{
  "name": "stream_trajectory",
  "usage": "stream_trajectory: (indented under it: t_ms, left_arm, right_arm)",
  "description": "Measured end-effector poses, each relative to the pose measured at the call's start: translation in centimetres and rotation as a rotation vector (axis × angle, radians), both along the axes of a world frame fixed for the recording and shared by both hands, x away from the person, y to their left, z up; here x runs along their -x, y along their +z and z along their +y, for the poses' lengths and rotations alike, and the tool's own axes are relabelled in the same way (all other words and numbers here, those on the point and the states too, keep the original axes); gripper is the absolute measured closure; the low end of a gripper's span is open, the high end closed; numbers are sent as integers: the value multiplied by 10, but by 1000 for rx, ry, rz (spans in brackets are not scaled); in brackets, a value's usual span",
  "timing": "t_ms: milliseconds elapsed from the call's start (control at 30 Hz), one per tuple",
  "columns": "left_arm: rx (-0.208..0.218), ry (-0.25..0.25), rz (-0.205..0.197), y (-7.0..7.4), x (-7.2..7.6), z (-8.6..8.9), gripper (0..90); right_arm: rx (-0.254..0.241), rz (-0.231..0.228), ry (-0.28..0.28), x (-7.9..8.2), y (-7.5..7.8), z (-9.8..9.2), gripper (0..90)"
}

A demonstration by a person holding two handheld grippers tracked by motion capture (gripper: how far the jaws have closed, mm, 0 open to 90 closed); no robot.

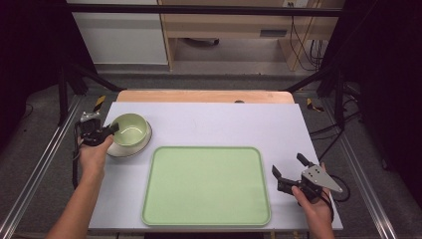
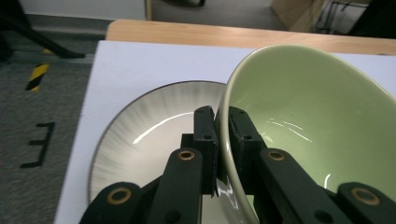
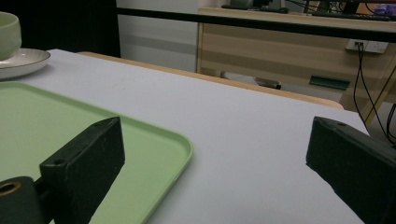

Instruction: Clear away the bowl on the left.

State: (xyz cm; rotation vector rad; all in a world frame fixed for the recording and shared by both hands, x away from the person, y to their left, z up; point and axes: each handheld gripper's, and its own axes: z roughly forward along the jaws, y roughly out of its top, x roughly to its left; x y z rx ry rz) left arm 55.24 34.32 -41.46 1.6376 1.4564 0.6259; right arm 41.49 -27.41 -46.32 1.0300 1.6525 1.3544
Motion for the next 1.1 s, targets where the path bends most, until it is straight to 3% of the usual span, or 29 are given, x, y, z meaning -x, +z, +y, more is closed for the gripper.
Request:
stream_trajectory:
  t_ms: [100, 300, 467, 800, 933, 1100]
  left_arm:
    - [1, -21, -11, 5, 5, -4, 832]
    - [49, -63, -45, 15, 21, -14, 832]
    - [46, -111, -72, 20, 33, -30, 832]
    - [53, -152, -114, 14, 48, -51, 832]
    - [54, -167, -112, 13, 50, -53, 832]
    - [97, -168, -125, 15, 59, -53, 832]
  right_arm:
    - [-4, 3, -1, 0, 0, 1, 39]
    - [3, 3, 5, 0, 0, 2, 40]
    - [-1, 8, 8, -1, -1, 5, 28]
    - [-13, 13, 1, -1, -1, 3, 23]
    - [-17, 13, -3, -1, -1, 3, 23]
    - [-18, 17, -2, -1, 0, 4, 24]
